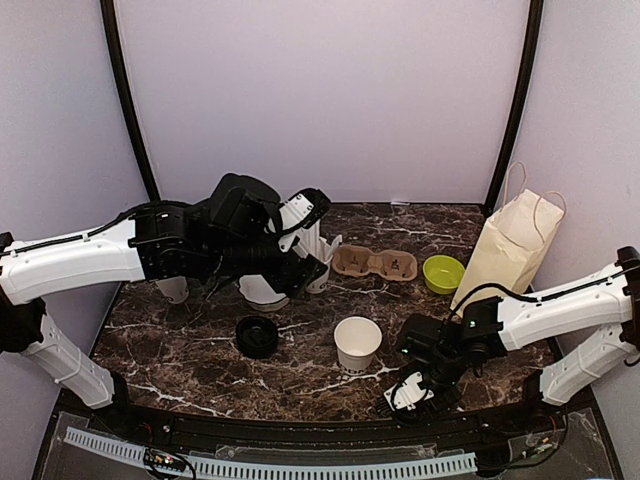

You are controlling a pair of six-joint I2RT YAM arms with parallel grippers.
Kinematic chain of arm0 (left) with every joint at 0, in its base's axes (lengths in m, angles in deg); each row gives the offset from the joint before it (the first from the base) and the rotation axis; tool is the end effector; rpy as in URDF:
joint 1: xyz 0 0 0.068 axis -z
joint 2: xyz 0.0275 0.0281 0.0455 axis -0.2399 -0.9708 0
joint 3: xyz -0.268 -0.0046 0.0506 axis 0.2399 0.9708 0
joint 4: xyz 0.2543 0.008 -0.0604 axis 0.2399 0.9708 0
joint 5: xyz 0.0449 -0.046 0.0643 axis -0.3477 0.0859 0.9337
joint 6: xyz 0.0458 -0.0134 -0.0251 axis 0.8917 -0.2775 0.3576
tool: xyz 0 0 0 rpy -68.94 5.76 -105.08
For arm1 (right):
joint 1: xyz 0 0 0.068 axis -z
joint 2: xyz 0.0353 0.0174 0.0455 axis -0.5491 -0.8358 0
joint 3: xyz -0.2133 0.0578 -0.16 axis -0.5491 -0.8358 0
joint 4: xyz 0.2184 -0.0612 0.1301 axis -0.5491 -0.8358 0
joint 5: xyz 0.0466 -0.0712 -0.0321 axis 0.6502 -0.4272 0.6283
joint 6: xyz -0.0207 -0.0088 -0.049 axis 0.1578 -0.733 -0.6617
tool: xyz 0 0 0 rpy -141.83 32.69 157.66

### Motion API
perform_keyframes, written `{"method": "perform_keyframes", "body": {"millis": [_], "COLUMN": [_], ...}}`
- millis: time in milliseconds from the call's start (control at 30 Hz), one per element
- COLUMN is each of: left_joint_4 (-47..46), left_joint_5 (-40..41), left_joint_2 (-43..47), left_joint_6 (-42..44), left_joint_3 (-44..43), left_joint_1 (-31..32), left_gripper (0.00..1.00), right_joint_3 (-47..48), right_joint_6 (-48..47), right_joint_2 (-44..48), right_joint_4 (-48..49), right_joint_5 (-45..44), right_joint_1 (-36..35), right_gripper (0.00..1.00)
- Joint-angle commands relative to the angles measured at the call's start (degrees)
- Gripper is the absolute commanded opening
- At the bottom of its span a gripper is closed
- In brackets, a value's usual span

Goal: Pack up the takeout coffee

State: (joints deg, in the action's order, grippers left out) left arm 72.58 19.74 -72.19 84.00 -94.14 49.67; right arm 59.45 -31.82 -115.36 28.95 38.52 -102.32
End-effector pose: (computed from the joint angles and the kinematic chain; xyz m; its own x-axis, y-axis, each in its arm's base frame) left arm 0.1572 -0.2933 0.3576 -0.2341 0.4309 -0.8715 0.7437 0.6568 0.1250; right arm 0.0738 0.2040 0.1587 0.3767 -0.8971 -0.2308 -0.9256 -0.3744 -0.0555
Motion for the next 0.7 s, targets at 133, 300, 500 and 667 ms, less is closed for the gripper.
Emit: {"method": "perform_keyframes", "body": {"millis": [133,300,500,667], "left_joint_4": [0.4,0.6,1.3,1.0], "left_joint_5": [0.0,0.4,1.0,1.0], "left_joint_2": [0.3,0.5,0.8,1.5], "left_joint_6": [-0.2,-0.1,-0.1,-0.5], "left_joint_3": [1.1,1.4,1.1,1.8], "left_joint_1": [0.0,0.0,0.0,0.0], "left_gripper": [0.79,0.79,0.79,0.79], "right_joint_3": [1.4,3.6,13.5,22.8], "right_joint_6": [1.5,1.7,-1.6,-1.5], "right_joint_2": [2.3,5.4,7.9,7.0], "right_joint_4": [-3.0,-7.2,-13.6,-15.9], "right_joint_5": [-1.1,-3.5,-1.7,0.5], "right_joint_1": [-0.6,1.0,13.5,17.5], "right_gripper": [0.68,0.65,0.65,0.65]}}
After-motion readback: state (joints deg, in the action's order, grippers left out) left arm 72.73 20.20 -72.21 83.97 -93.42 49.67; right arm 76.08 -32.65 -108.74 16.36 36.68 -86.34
